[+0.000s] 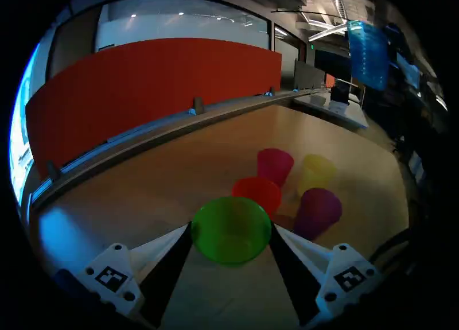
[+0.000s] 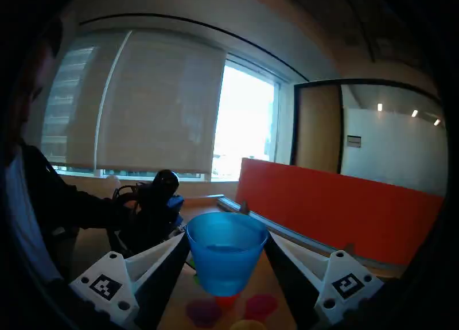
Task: Pour water
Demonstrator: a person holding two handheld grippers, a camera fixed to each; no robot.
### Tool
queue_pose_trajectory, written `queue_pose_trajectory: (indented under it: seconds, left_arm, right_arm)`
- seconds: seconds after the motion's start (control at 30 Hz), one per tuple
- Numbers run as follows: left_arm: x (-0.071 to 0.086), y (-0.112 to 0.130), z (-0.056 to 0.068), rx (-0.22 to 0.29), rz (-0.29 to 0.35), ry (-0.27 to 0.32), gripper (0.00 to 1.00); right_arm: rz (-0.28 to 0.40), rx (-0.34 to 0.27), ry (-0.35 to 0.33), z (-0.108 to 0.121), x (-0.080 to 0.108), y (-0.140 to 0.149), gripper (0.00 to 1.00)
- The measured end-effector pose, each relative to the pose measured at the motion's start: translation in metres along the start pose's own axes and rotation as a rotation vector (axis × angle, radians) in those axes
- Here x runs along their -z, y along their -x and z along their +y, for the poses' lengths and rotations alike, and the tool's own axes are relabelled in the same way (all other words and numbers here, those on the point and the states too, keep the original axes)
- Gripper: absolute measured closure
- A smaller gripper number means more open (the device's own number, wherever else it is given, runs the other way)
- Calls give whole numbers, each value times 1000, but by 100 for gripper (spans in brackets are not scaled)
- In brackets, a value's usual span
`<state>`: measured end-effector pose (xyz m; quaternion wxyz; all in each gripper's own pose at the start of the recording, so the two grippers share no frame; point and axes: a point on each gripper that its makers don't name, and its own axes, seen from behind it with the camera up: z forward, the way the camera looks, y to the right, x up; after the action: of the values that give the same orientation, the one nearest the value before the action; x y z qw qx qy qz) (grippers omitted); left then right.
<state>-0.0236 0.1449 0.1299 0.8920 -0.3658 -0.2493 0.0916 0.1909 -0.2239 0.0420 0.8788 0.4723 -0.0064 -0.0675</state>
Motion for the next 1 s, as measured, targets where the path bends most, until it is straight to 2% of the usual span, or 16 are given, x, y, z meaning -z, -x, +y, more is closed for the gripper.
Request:
queue_pose_trajectory:
  seconds: [0.47,1.0]
  left_arm:
    - [43,-37,37,19,145,46,10]
    - [81,-66,67,34,296,62,11]
  right_arm:
    - [-22,-22,6,-6,2,-5,7]
    - [-28,-16,2,-16,4,-11,8]
